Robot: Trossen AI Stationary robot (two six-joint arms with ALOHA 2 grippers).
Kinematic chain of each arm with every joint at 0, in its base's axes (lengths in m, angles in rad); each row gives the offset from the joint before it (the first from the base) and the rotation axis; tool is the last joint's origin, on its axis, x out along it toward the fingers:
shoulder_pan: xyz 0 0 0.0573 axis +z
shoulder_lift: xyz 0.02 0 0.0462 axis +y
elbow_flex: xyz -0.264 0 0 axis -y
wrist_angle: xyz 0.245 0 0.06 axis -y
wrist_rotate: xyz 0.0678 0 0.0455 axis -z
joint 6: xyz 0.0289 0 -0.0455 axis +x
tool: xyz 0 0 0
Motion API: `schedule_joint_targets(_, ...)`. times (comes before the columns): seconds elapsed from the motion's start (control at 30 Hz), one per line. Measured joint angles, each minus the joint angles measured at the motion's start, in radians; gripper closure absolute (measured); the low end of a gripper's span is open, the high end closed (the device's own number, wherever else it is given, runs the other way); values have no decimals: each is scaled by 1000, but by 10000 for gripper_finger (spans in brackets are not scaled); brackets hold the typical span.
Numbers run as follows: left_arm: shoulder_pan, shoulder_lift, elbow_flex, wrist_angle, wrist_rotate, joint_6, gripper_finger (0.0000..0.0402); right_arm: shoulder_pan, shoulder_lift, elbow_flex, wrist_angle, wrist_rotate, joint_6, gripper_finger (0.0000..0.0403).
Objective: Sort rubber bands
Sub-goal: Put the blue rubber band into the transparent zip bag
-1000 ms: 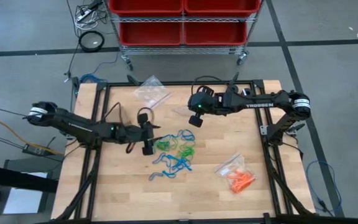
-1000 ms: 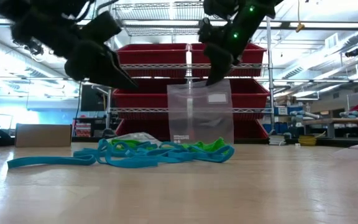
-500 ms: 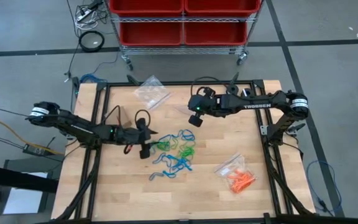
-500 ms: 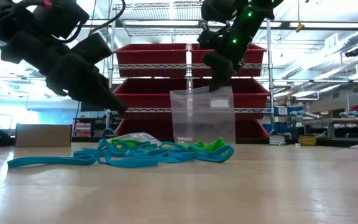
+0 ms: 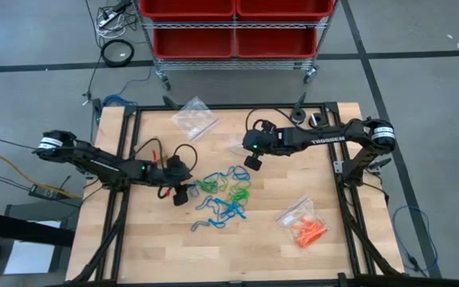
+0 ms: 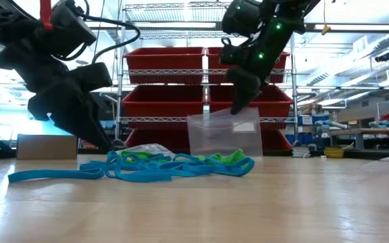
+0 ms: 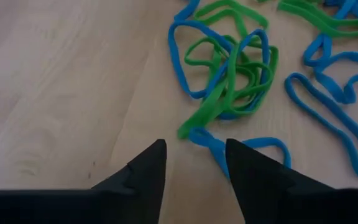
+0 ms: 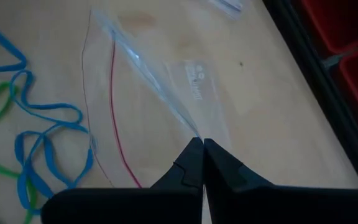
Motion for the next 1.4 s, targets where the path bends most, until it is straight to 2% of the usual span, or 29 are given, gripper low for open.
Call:
schedule_joint_targets(0.17, 21, 5, 0, 57, 102, -40, 250, 4, 0, -7, 32, -17, 0, 403)
schedule_joint_targets(0.5, 65, 138, 0, 112, 104, -112, 264, 5, 0, -7, 58, -44, -18, 403)
schedule_joint_targets(0.6, 65, 167, 1, 157, 134, -110, 271, 6, 0, -7, 58, -44, -20, 403)
schedule_joint_targets(0.67, 67, 172, 1, 185, 177, -97, 292, 6, 0, -7, 59, -44, -22, 403)
schedule_joint_targets(0.8, 65, 173, 6, 214, 253, -37, 382, 6, 0, -7, 59, -44, -27, 403)
schedule_joint_targets(0.93, 62, 161, 51, 181, 331, 11, 396, 6, 0, -7, 59, -53, -28, 403)
schedule_joint_targets(1.03, 43, 105, 116, 101, 390, 51, 397, 6, 0, -7, 59, -61, -27, 403)
schedule_joint_targets(1.13, 23, 31, 209, -61, 385, 141, 398, 8, 0, -7, 66, -77, -26, 403)
schedule_joint_targets(1.2, 11, -16, 282, -153, 339, 210, 399, 10, 0, -7, 67, -97, -25, 403)
schedule_joint_targets(1.3, 9, -71, 383, -261, 236, 324, 399, 10, 0, -7, 75, -138, -24, 403)
schedule_joint_targets(1.4, 21, -90, 442, -258, 118, 442, 400, 10, 0, -7, 86, -180, -17, 403)
